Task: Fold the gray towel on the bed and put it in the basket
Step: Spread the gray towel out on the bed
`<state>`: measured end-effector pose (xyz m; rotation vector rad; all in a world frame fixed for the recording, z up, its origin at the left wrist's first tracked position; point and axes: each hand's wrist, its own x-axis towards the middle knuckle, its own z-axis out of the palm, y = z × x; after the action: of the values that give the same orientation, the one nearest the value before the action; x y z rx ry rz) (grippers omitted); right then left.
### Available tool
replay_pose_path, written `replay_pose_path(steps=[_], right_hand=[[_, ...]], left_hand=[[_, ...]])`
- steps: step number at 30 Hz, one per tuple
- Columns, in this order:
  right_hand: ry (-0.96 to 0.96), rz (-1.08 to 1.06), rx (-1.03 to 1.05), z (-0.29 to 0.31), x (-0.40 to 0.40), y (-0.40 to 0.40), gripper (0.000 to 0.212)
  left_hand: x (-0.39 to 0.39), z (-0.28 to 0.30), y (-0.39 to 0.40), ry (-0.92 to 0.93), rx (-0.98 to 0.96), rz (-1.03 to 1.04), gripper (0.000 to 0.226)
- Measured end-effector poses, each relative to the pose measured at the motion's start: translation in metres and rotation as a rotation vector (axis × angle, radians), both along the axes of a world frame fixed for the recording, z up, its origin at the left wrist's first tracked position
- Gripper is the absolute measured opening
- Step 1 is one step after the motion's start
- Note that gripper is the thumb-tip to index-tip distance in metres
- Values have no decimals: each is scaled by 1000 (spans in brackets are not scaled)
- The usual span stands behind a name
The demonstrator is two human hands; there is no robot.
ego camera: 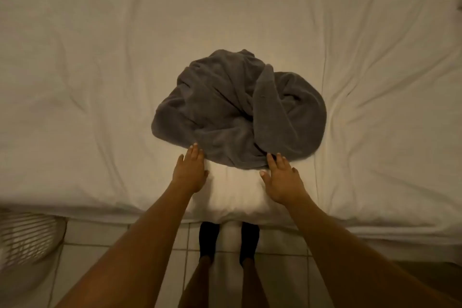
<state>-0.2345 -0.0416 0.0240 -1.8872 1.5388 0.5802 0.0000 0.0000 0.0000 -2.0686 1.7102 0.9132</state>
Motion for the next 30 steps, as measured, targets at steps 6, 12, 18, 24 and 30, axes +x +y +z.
replay_pose_path(steps=[6, 12, 18, 24, 30], right_hand=[[64, 171, -160, -56, 4, 7, 63], [111, 229, -353, -99, -2, 6, 63], [126, 236, -478, -121, 8, 3, 59], [37, 170, -641, -140, 13, 16, 43], [-31, 175, -722, -143, 3, 43, 32]], left_hand=[[-2, -54, 0, -2, -133, -61, 69], [11, -99, -9, -90, -269, -224, 66], [13, -123, -16, -148, -356, -315, 61], [16, -135, -16, -151, -508, -305, 56], [24, -124, 26, -94, -488, -262, 52]])
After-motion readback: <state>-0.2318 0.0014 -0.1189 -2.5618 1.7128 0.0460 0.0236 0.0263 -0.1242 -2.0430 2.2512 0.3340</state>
